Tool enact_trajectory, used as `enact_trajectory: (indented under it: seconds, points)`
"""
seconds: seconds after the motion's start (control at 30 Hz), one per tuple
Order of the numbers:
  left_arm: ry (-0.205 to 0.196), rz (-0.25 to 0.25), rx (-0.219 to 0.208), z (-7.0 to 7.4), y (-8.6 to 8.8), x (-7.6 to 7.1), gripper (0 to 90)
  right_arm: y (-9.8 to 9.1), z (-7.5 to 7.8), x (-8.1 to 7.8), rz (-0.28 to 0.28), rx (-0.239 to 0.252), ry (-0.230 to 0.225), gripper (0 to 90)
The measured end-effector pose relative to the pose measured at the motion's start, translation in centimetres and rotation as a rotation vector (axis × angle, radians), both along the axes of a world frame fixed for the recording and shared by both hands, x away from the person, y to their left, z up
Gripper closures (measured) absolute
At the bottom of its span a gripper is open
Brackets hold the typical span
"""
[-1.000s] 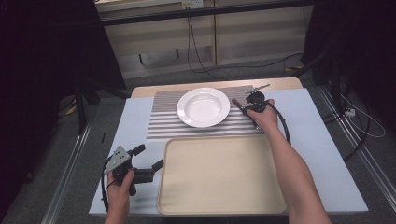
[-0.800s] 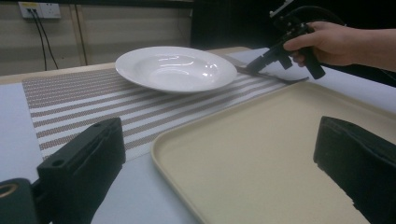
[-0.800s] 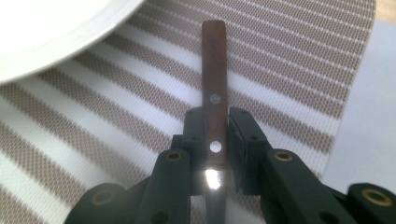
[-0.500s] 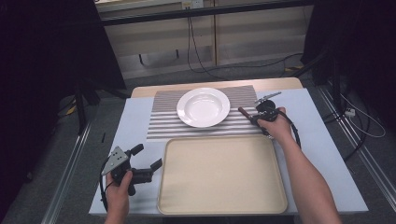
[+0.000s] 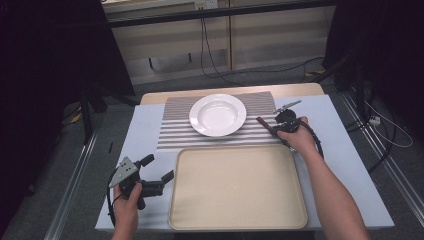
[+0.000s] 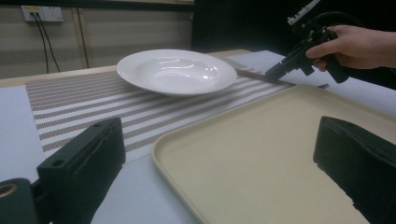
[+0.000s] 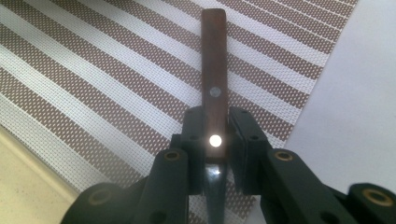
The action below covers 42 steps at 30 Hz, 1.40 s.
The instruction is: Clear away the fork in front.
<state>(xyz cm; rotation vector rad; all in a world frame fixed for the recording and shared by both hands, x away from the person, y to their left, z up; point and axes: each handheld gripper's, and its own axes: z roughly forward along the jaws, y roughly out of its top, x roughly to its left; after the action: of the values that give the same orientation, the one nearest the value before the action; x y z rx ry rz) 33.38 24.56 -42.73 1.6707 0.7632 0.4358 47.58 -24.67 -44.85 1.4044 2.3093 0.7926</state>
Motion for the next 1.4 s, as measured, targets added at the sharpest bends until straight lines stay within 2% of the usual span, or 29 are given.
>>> enact_trajectory:
  seconds: [0.3,0.67,0.73,0.93,0.97,1.03,1.1,1.13,1.23,1.4]
  points:
    - [0.0,0.003,0.001,0.0,0.0,-0.1,2.4,-0.2,0.2,-0.2,0.017,-0.001,0.025,77.8]
    - [0.001,-0.012,0.013,0.1,-0.2,-0.1,2.4,0.0,0.1,0.1,-0.017,0.004,0.036,75.9]
    - [-0.002,-0.015,0.011,0.1,-0.2,-0.1,2.4,-0.2,0.1,0.2,-0.03,0.024,0.049,75.8]
    - [-0.001,-0.014,0.016,0.1,-0.2,-0.2,2.5,0.2,0.4,0.5,-0.064,0.017,0.088,75.8]
    - [-0.001,-0.015,0.015,0.1,-0.2,-0.2,2.4,0.2,0.4,0.7,-0.068,0.011,0.098,75.8]
    - [-0.004,-0.016,0.019,0.2,-0.2,-0.2,2.4,1.0,0.7,0.9,-0.075,-0.046,0.12,76.2]
    - [-0.002,-0.016,0.02,0.2,-0.2,-0.2,2.4,1.2,0.7,1.0,-0.082,-0.059,0.128,76.5]
    - [-0.005,-0.016,0.019,0.2,-0.2,-0.2,2.5,1.1,0.8,1.3,-0.082,-0.057,0.149,76.9]
    - [-0.008,-0.014,0.018,0.3,-0.2,-0.4,2.5,0.9,0.7,1.4,-0.093,-0.028,0.159,77.3]
    - [-0.009,-0.006,0.02,0.3,-0.1,-0.5,2.5,1.2,0.9,1.9,-0.085,-0.059,0.189,77.7]
